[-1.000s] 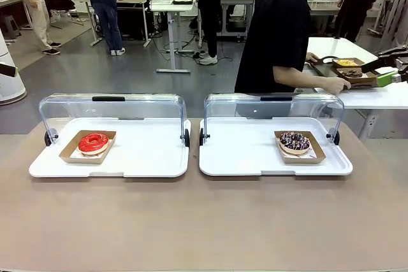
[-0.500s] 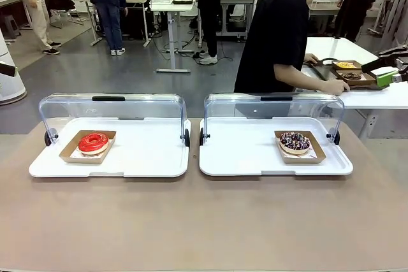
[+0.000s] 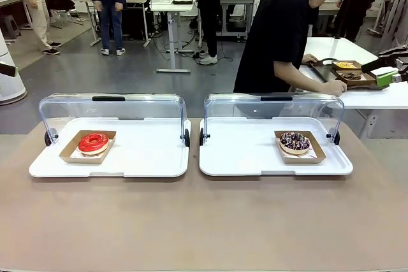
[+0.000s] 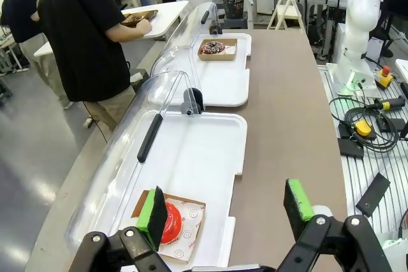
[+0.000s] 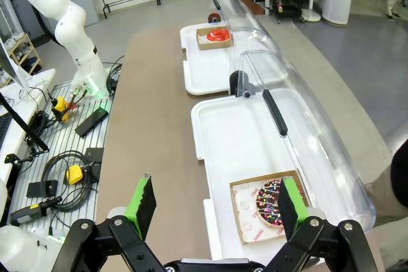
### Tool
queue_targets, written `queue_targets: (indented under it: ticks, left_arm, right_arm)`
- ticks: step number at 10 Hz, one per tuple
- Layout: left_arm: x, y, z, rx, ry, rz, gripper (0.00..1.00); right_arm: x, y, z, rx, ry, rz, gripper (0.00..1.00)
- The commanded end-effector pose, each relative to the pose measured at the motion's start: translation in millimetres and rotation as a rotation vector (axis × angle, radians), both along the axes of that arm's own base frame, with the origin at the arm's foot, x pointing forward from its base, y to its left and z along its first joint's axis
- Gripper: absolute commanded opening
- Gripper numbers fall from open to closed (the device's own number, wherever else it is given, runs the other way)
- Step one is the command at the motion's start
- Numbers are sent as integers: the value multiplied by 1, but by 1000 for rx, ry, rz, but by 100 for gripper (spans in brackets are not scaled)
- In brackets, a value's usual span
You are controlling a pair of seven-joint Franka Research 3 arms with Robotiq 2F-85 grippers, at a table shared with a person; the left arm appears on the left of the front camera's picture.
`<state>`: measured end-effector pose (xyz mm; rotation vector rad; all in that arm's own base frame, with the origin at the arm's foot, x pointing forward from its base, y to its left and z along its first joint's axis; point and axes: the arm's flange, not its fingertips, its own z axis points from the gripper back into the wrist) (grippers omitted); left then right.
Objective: Provide the desired donut to the person.
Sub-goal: Place the picked Paper togo box onto the Handle tray extended by the person.
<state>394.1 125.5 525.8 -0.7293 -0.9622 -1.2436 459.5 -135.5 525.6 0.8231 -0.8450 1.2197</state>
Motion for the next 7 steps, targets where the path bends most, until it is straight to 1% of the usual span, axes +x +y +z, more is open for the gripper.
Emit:
queue_targets:
  ticks: [1,7]
  left_arm:
    - [-2,0,4,-7,3,7,96]
    - [-2,0,4,-7,3,7,96]
  right_arm:
    - [0,1,0,2,0,1,100]
    - [0,1,0,2,0,1,100]
